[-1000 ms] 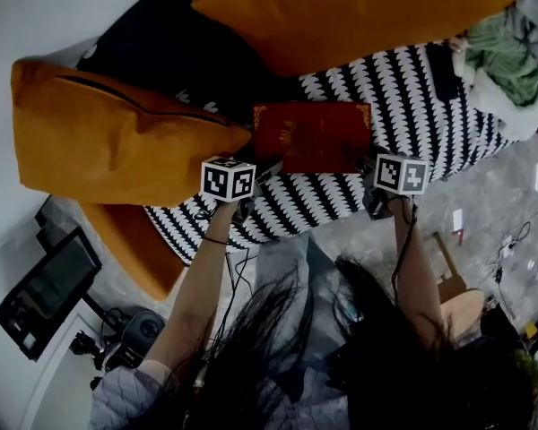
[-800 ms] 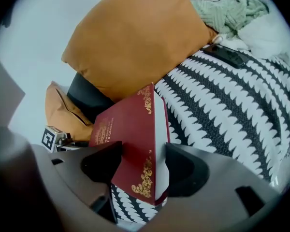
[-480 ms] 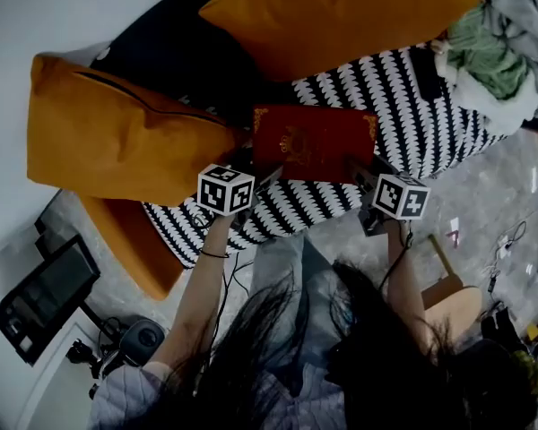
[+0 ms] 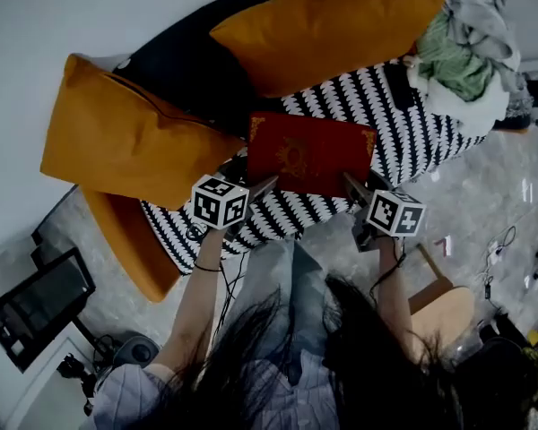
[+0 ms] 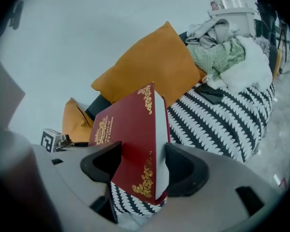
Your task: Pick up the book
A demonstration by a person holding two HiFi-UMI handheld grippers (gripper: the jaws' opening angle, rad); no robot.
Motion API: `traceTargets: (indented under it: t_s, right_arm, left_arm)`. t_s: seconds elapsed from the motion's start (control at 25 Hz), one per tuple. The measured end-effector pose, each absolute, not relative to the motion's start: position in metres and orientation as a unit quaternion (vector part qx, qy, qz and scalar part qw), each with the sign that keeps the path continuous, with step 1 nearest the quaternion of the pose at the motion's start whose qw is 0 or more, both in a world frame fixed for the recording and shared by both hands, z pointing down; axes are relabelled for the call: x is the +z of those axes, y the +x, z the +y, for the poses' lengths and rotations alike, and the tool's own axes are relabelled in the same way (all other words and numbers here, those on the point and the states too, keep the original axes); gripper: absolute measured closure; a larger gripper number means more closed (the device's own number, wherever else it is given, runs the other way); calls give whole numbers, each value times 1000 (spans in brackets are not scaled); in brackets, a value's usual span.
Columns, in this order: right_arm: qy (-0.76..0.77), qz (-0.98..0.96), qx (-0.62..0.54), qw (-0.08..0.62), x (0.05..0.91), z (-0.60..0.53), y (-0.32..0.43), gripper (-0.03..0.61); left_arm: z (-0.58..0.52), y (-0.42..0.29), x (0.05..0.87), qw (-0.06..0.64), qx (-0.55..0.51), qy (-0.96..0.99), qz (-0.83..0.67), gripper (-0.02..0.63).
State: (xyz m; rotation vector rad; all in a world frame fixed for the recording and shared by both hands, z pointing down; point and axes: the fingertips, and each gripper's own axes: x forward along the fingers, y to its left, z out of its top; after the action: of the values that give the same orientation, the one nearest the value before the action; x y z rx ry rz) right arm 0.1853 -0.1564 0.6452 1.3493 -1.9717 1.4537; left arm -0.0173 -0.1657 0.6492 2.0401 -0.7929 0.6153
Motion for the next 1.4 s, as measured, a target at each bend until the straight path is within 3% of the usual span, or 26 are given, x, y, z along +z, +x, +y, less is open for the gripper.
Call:
traceTargets:
  t_s: [0.76,1.4]
  right_arm:
    - [497,-734,442,135,473,-96,191,278]
    - [529,-740,403,104,397,-22,209,278]
  left_arm:
    - [-103,-13,479,365,206,841,-341,290]
    - [-33,6,407,339,180,854,-351,290]
